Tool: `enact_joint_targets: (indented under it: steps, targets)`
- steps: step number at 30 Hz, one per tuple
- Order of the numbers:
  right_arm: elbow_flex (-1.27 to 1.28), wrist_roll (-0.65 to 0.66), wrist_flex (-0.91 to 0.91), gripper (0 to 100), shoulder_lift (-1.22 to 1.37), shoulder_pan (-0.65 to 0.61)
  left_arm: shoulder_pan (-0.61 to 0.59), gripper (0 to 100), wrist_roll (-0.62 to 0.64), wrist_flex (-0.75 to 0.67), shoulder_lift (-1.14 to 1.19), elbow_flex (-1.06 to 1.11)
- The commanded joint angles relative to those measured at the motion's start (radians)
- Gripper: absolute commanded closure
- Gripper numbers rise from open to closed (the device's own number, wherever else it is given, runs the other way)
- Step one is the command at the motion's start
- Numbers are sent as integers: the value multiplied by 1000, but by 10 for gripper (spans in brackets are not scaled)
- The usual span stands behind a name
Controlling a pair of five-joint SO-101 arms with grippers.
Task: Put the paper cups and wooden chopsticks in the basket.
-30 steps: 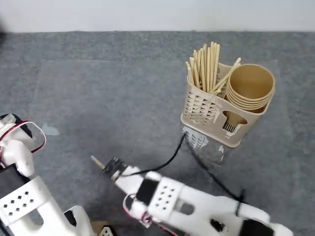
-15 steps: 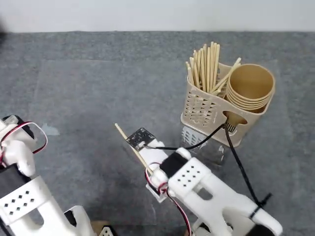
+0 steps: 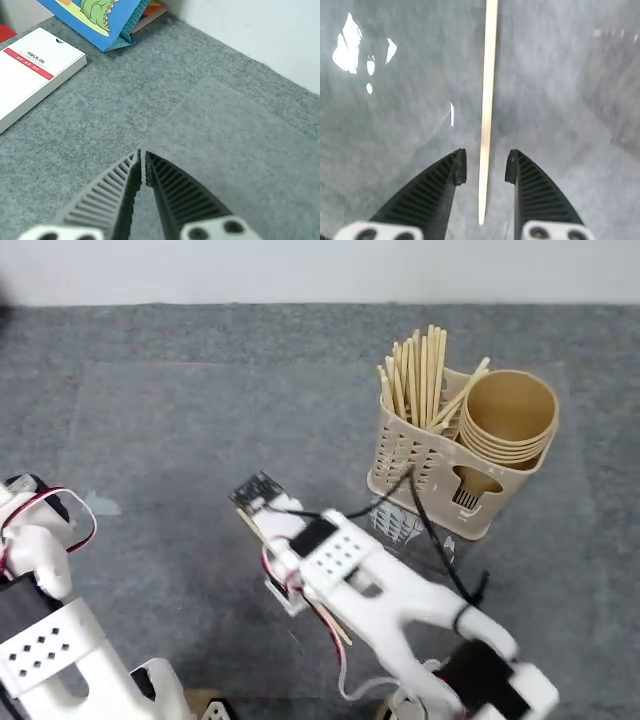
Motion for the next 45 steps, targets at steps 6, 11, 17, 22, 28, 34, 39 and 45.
enact_joint_targets:
  steps: [6,11,17,22,28,34,39,45]
  targets:
    - [-442,9,-15,851,364,16,8,982,-6,8,-21,5]
    - [-614,9,-8,868,565,19,8,982,-6,8,-21,8]
    - [-677,8,-2,981,665,19,8,982,-6,8,-21,8]
    - [-695,8,53,991,585,50,8,982,-6,8,-21,10]
    - [-770,9,206,991,355,116,8,982,-6,8,-21,10]
    - [-862,61,274,992,94,240,52,983,-6,8,-29,28]
    - [-914,103,255,992,-65,354,196,985,-2,-5,-29,82]
    - [-919,103,114,992,-200,513,370,987,58,-89,-32,159]
